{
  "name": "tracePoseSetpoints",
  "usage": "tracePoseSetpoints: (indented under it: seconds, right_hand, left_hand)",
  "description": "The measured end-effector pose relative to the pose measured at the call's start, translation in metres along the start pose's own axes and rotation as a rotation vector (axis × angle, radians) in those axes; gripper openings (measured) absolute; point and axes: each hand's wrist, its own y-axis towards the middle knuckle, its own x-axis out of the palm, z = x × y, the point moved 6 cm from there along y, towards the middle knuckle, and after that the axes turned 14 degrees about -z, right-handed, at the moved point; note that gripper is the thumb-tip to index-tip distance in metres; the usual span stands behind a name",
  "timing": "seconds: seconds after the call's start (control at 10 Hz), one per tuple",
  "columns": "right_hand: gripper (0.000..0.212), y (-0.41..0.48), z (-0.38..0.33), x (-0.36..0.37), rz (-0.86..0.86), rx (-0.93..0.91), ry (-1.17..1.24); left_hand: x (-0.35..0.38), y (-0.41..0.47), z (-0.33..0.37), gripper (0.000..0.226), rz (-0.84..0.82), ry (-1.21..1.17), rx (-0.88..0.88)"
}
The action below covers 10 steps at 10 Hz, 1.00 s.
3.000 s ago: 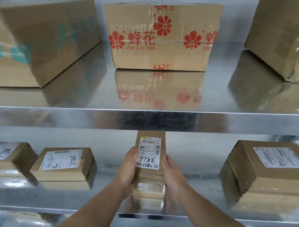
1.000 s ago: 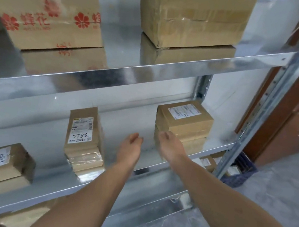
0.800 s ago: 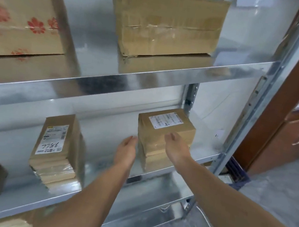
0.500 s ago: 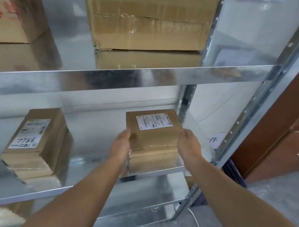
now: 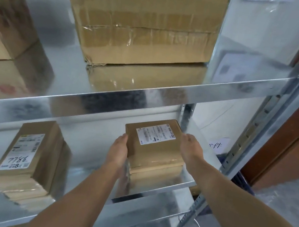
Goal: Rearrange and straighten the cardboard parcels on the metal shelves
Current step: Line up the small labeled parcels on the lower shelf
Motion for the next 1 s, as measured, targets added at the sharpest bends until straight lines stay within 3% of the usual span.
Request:
tracePoseSetpoints:
  seconds: [0.2,0.3,0.4,0.5,0.6,0.7,1.0]
  right_hand:
    - [0.038,0.014,0.001,0.000,-0.073,0.095,-0.010]
    - [0.038,0.023,-0.003,-0.014,-0.052,0.142,-0.041]
    - [0.042,0.039,0.011,-0.012,-0.104,0.119,0.121]
    - [0.055,0.046,0.021,-0.006,-0.210,0.102,0.097]
    - [0.053,0.051,0.028,-0.009,-0.246,0.163,0.139]
    - [0.074,0.060,0.030,-0.010,-0.297,0.179,0.208]
    - [0.055,0.052,0.019,-0.009,-0.414,0.181,0.279]
  left_hand:
    - [0.016,-0.040,0.017,0.025,-0.083,-0.028,-0.106]
    - [0.016,-0.031,0.012,0.038,-0.097,-0.033,-0.089]
    - [0.016,-0.021,0.006,0.043,-0.084,-0.037,-0.092]
    - [0.022,-0.019,0.003,0.045,-0.079,-0.046,-0.090]
    - [0.027,-0.020,0.002,0.055,-0.045,-0.048,-0.095]
    - [0.031,-0.022,-0.001,0.060,-0.032,-0.079,-0.099]
    - [0.034,-0.031,0.000,0.057,0.018,-0.174,-0.063]
